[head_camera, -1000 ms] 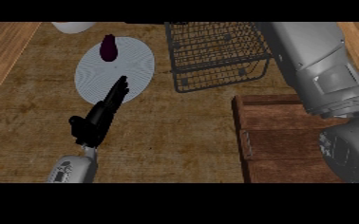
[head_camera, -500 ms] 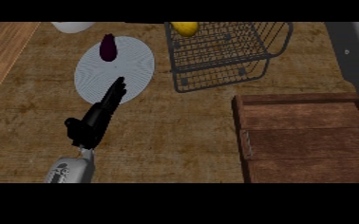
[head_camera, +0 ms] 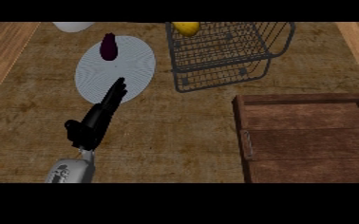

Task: Pick the lemon from the tray and place it in the tiered basket

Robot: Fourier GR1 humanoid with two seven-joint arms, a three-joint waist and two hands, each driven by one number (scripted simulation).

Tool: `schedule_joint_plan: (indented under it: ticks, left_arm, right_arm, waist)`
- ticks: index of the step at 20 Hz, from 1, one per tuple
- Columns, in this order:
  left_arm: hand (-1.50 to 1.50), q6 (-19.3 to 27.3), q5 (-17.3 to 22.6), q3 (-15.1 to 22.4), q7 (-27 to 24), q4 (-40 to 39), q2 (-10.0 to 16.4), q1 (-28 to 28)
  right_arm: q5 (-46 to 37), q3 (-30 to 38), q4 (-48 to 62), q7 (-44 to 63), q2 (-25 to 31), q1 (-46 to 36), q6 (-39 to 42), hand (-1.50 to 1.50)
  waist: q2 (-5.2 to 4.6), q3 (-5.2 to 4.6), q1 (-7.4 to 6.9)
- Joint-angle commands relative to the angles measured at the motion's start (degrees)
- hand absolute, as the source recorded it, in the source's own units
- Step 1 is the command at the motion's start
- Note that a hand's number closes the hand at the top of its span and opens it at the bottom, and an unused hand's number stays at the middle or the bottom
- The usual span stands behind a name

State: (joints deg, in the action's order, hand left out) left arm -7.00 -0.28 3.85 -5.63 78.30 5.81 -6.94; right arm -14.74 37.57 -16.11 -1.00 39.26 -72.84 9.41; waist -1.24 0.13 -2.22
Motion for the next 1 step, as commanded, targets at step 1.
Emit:
schedule_joint_plan:
  ticks: [1]
  left_arm:
    - [0.00,-0.15,-0.03,-0.21,-0.19,-0.69,-0.02,-0.77]
  right_arm:
    - [0.61,0.89,1.87,-1.77,7.62,2.57,6.65,-1.50]
  waist:
    - [-0.39,0.04,-0.66]
